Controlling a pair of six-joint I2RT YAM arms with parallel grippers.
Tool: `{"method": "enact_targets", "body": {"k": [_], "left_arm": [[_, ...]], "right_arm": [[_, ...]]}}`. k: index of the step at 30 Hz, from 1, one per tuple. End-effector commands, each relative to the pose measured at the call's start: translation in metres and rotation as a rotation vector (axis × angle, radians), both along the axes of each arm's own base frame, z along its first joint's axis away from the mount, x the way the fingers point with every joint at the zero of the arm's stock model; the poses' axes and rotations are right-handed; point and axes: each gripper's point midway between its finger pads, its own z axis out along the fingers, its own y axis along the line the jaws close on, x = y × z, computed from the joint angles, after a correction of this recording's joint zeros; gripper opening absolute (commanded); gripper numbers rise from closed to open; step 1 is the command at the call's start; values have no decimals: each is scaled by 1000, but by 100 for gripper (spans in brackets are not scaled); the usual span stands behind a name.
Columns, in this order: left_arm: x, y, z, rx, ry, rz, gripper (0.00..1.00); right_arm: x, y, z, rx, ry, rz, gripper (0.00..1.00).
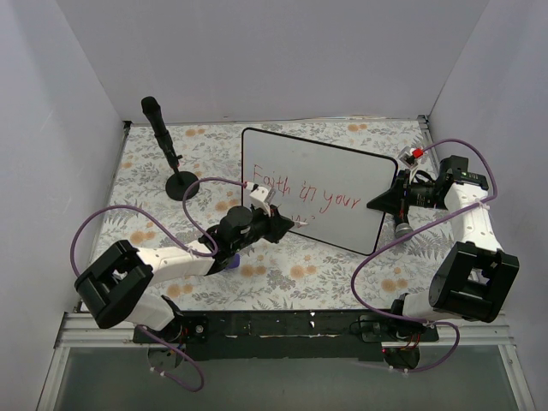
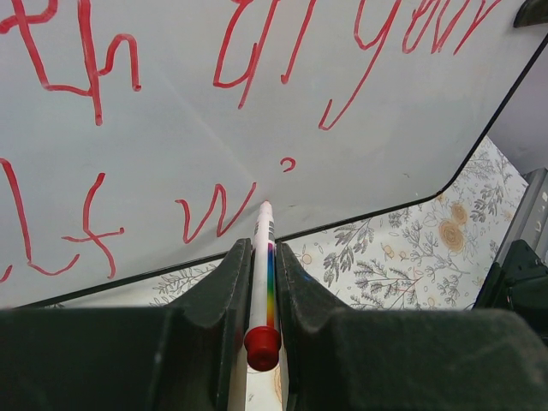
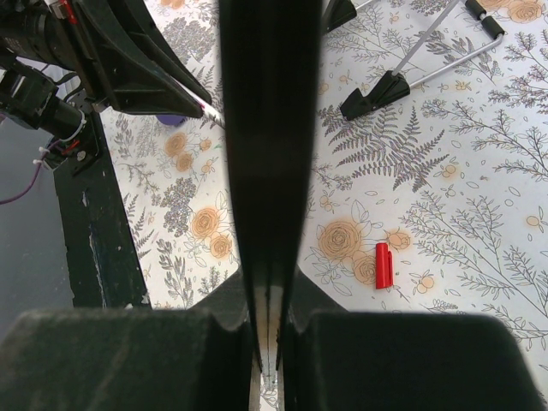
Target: Write a sentence on the whiteboard
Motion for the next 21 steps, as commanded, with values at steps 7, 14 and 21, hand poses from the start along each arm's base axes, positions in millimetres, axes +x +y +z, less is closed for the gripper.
{"method": "enact_targets", "body": {"k": [7, 14, 21], "left_arm": [[8, -7, 29, -47, -65, -3, 0], [10, -7, 30, -44, -69, -1, 0], [10, -6, 19, -22, -54, 3, 0]], "right_arm": [[-2, -3, -8, -86, -23, 2, 1], [-2, -4, -8, -88, -25, 1, 1], [-3, -3, -8, -89, -24, 3, 1]]}}
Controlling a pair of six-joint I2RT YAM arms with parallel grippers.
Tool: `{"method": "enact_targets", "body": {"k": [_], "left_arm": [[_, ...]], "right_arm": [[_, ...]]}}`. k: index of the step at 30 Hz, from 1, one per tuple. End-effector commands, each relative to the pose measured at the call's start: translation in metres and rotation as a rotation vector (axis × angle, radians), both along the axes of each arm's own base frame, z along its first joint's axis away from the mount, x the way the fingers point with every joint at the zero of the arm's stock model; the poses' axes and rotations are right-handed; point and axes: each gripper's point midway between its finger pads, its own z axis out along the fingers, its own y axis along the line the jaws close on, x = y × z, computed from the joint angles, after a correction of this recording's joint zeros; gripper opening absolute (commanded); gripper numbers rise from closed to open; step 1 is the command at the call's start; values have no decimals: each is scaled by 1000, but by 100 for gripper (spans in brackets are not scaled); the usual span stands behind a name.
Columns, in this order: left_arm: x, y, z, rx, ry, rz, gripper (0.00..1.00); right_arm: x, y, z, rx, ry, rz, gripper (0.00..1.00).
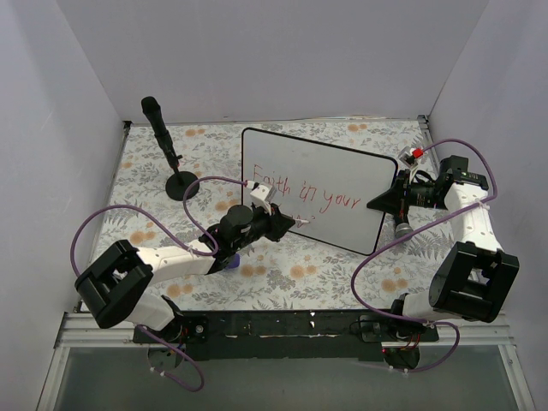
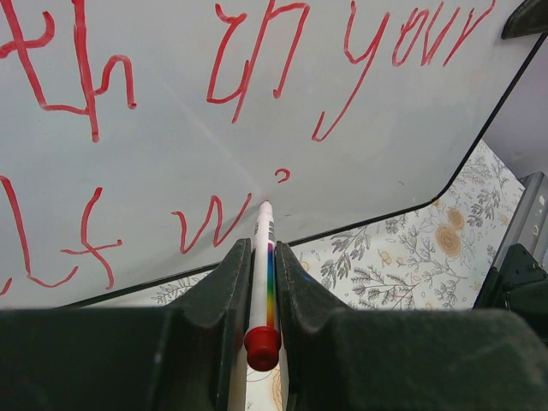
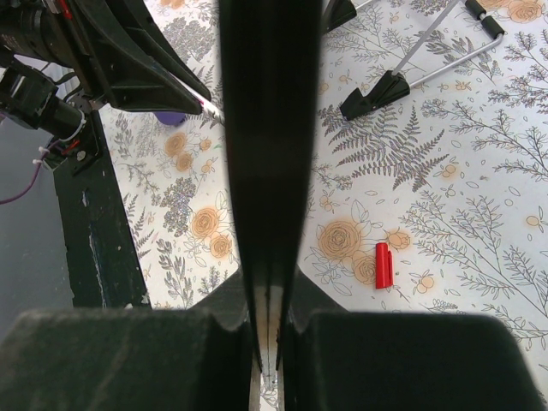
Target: Write a sentence on the whiteboard
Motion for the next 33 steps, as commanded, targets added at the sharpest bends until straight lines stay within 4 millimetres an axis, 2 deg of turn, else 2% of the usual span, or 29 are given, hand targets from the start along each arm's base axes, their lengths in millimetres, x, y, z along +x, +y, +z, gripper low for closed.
{"method": "enact_targets", "body": {"k": [1, 8, 18, 23, 33], "left_arm": [[7, -3, 12, -10, -39, 5, 0], [6, 0, -8, 32, -3, 7, 0], [5, -1, -21, 59, 25, 0, 0], [5, -4, -14, 44, 17, -5, 0], [5, -12, 31, -50, -41, -32, 0]], "right_arm": [[-3, -3, -8, -87, -26, 3, 1], [-3, -3, -7, -88, -25, 3, 1], [-3, -3, -8, -86, -24, 3, 1], [-3, -3, -8, -86, -23, 3, 1], [-3, -3, -8, -86, -24, 3, 1]]}}
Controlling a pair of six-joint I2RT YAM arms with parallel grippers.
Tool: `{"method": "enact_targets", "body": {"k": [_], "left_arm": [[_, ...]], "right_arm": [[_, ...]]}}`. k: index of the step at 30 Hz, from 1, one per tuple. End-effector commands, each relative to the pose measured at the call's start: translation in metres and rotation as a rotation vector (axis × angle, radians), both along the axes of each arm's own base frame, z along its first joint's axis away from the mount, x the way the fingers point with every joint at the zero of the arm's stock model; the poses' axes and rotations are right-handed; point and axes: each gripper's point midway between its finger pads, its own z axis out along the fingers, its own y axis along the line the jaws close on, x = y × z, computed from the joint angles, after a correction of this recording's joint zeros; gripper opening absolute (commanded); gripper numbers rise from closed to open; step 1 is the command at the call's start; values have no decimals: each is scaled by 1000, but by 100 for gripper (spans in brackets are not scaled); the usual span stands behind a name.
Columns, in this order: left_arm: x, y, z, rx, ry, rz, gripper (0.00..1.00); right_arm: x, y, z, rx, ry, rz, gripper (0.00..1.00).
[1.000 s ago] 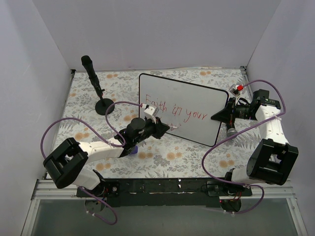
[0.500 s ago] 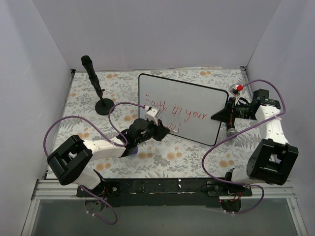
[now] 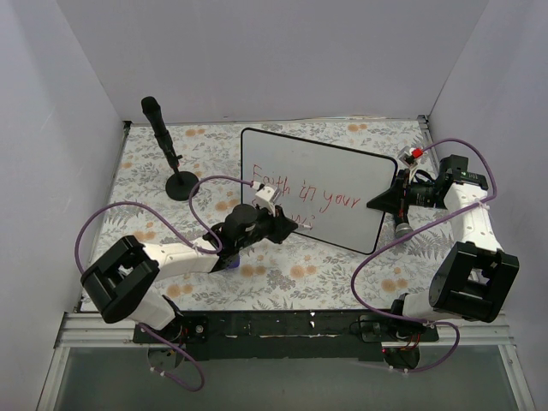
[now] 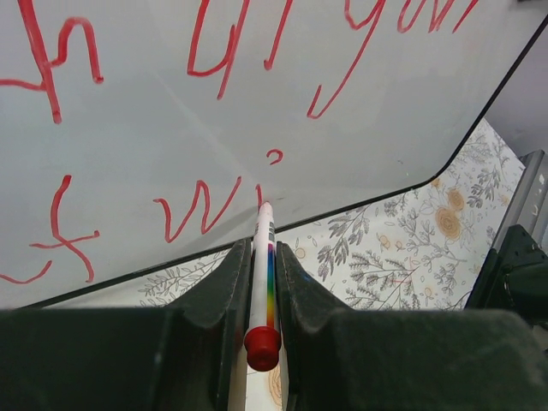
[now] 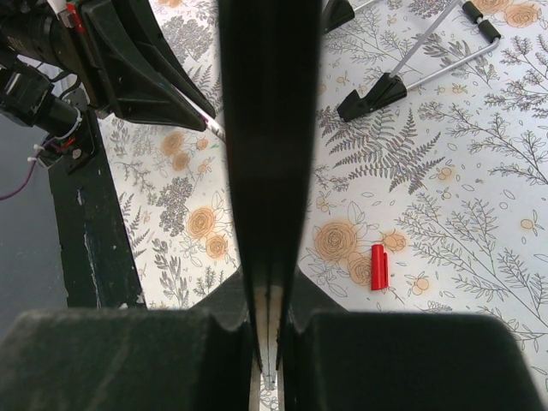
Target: Write a sentence on the whiteboard
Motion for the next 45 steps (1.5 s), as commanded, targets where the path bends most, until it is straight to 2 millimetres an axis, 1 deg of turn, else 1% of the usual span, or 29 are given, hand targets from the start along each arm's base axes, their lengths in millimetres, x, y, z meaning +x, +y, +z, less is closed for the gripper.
{"method": "enact_targets", "body": {"k": [1, 2, 6, 11, 16, 26, 45], "left_arm": [[7, -7, 52, -92, -85, -7, 0], [5, -6, 57, -102, -89, -11, 0], [-1, -5, 68, -129, -95, -25, 0], [-1, -7, 69, -139, -88, -31, 0], [1, -13, 61, -129, -66, -42, 0], [7, -14, 47, -100, -46, -19, 0], [13, -13, 38, -74, -45, 3, 0]], "right_arm": [[-5, -3, -7, -79, -10, 0, 1], [-5, -3, -7, -80, -13, 0, 1], [-5, -3, -7, -78, -10, 1, 1], [-5, -3, -6, -77, -12, 1, 1], [-6, -3, -7, -78, -12, 0, 1], [-5, -3, -8, -82, -14, 0, 1], [-6, -3, -7, -81, -15, 0, 1]]}}
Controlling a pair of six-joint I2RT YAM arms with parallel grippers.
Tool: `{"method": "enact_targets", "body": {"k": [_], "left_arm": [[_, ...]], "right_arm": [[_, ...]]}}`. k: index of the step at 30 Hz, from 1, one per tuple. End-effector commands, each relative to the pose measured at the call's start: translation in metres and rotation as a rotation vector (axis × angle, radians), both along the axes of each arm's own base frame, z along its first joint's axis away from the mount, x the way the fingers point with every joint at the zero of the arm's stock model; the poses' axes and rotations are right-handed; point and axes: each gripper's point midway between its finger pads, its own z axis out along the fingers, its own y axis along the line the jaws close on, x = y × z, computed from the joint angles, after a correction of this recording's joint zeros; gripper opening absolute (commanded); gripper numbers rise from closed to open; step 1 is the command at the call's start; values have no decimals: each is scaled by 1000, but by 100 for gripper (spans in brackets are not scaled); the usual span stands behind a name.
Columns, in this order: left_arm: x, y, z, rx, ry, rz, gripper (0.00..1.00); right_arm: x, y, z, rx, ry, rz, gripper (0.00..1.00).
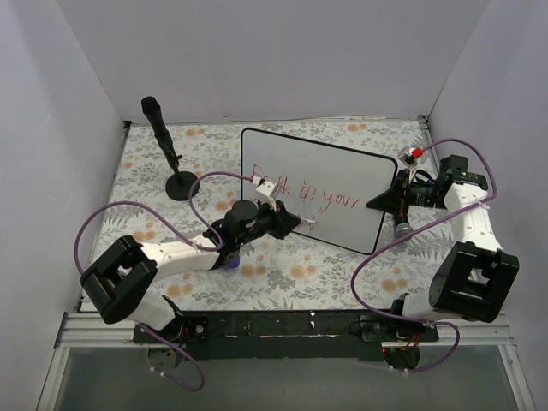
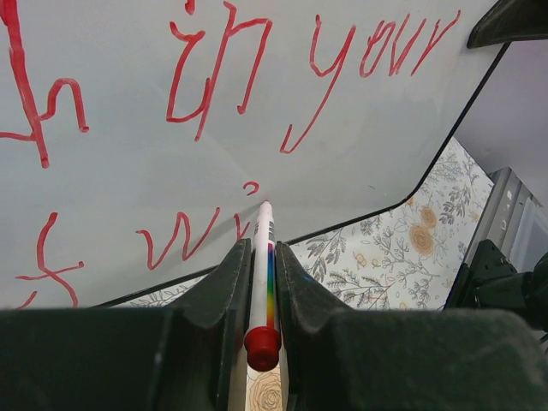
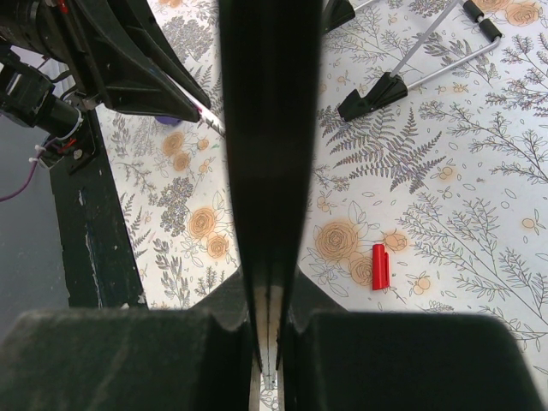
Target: Write a sentence on the whiteboard
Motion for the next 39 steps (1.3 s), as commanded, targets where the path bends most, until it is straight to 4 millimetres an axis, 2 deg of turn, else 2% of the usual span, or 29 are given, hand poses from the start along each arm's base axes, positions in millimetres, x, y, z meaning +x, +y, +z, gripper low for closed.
{"method": "enact_targets", "body": {"k": [1, 19, 24, 33, 39], "left_arm": [[12, -3, 13, -11, -37, 25, 0], [8, 0, -31, 95, 45, 17, 0], [8, -1, -21, 67, 32, 13, 0], [11, -4, 18, -13, -26, 23, 0], [13, -2, 25, -26, -37, 37, 0]], "right_arm": [[-6, -3, -7, -82, -18, 1, 1], [-6, -3, -8, -82, -18, 1, 1], [-6, -3, -7, -82, -19, 1, 1], [-6, -3, -7, -82, -19, 1, 1], [-6, -3, -7, -80, -18, 1, 1]]}}
